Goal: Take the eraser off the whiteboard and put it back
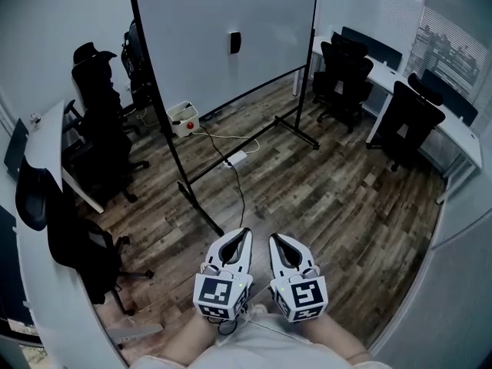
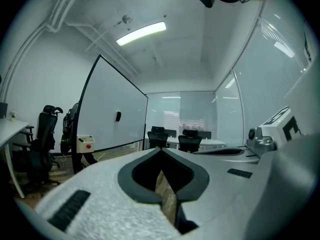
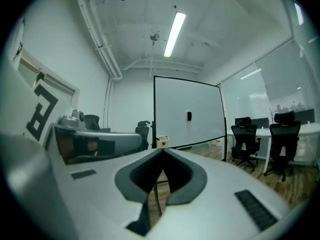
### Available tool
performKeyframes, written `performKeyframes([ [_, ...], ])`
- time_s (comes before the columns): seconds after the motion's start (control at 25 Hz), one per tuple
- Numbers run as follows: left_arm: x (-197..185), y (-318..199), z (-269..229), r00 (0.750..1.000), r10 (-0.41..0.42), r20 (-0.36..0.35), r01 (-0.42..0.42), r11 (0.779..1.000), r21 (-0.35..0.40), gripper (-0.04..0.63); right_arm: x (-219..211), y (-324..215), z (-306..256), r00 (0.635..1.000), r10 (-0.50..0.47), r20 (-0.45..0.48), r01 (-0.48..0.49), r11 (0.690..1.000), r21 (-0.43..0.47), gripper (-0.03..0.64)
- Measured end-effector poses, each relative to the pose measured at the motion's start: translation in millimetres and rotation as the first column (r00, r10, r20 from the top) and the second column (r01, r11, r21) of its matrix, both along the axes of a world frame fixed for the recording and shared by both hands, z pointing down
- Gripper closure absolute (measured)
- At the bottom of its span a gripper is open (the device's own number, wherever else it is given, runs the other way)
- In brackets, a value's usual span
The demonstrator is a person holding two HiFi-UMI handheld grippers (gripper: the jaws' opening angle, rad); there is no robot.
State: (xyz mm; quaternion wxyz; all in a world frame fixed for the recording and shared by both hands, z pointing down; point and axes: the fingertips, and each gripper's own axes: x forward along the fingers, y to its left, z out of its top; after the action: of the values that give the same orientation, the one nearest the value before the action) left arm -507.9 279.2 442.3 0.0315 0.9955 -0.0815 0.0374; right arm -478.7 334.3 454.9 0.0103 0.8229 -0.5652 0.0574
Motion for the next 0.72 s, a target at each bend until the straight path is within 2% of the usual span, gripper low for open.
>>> performKeyframes([
  [0.2, 3, 6, 9, 1.0, 0.007, 0.021, -0.008, 1.0, 0.008, 0.578, 10, 4, 17, 0.999, 0.019, 0.038, -0.018, 0.999, -0.032, 0.589],
  [0.32, 7, 0, 18, 0.999, 0.016, 0.035, -0.015, 1.0, -0.027, 0.578, 16, -2, 30, 0.996, 0.023, 0.085, -0.018, 0.998, -0.062, 0.589],
  [0.44, 16, -13, 26, 0.999, 0.014, 0.032, -0.011, 0.997, -0.075, 0.578, 23, -9, 37, 0.996, 0.024, 0.088, -0.017, 0.997, -0.078, 0.589],
  [0.72, 82, -51, 38, 0.998, 0.036, 0.044, -0.032, 0.994, -0.105, 0.577, 88, -41, 47, 0.992, 0.05, 0.115, -0.04, 0.995, -0.09, 0.589],
])
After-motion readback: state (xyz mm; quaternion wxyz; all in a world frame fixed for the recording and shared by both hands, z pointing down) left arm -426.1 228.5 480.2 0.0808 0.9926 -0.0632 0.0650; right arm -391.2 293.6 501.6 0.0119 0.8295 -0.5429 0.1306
